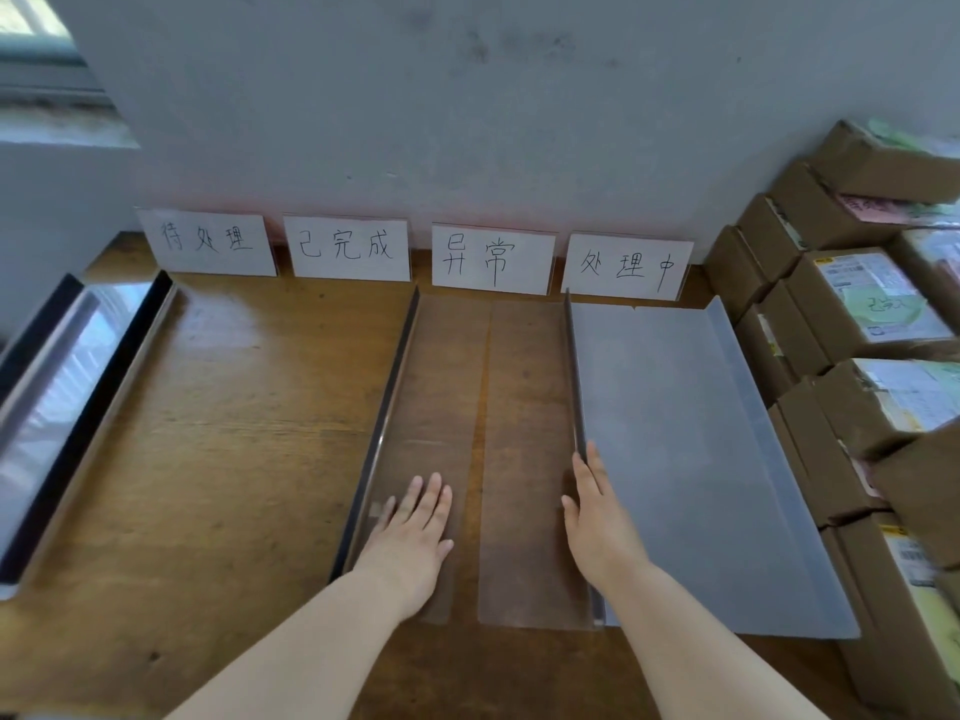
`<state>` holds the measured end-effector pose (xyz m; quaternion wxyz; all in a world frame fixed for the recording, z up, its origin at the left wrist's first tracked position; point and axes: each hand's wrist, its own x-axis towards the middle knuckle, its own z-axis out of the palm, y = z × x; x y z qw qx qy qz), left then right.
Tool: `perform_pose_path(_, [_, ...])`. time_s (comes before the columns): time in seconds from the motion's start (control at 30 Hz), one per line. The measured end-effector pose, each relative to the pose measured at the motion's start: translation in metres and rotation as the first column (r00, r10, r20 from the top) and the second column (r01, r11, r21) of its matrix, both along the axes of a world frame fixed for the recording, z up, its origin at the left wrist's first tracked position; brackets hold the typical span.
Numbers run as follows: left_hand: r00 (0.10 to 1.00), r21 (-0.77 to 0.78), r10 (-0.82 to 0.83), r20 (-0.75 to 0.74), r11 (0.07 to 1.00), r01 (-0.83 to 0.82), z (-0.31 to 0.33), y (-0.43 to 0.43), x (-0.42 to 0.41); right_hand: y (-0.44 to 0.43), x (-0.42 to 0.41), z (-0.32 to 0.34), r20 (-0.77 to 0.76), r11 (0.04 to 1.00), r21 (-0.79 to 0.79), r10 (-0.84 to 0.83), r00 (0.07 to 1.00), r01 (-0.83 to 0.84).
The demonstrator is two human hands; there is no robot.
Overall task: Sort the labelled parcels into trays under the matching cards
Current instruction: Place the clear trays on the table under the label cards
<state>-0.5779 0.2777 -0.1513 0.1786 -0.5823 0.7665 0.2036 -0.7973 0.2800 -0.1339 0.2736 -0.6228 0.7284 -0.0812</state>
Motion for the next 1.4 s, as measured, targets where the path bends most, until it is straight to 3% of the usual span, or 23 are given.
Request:
perform_pose_path(0.1, [0.998,0.006,-0.054,0.028,0.999,0.054,-0.003,0.003,-0.015,0.000,0.000,0.000,0.064,0.999,-0.012,-0.047,0.997,0.048])
perform_pose_path(0.7, [0.999,0.002,-0.048,-0.013,0.999,0.048,-0.005,-0.001,-0.014,-0.001,-0.001,-0.005,0.051,1.000,0.010,-0.026,0.998,0.026])
perform_pose_path(0.9, [0.999,-0.037,-0.048,-0.026,0.998,0.047,0.000,-0.003,-0.014,-0.006,-0.003,-0.003,0.117,1.000,-0.003,-0.010,0.993,0.010])
perform_pose_path(0.93, [0.998,-0.060,-0.043,-0.047,0.997,0.040,0.002,-0.003,-0.013,-0.006,-0.003,-0.002,0.084,1.000,0.009,-0.012,0.996,0.011])
perform_pose_path(1.07, [0.990,-0.158,-0.058,-0.132,0.987,0.037,0.013,-0.009,-0.004,-0.005,0.011,0.011,-0.317,0.994,-0.053,0.075,0.945,-0.097])
perform_pose_path(1.23, [0.983,-0.306,-0.057,-0.175,0.952,0.001,0.027,-0.018,0.031,-0.016,0.065,0.026,-0.266,0.968,-0.111,0.191,0.945,-0.227])
perform_pose_path(1.4, [0.982,-0.385,0.015,-0.190,0.919,-0.088,0.033,-0.026,0.119,-0.029,0.152,0.040,-0.207,0.930,-0.120,0.318,0.925,-0.346])
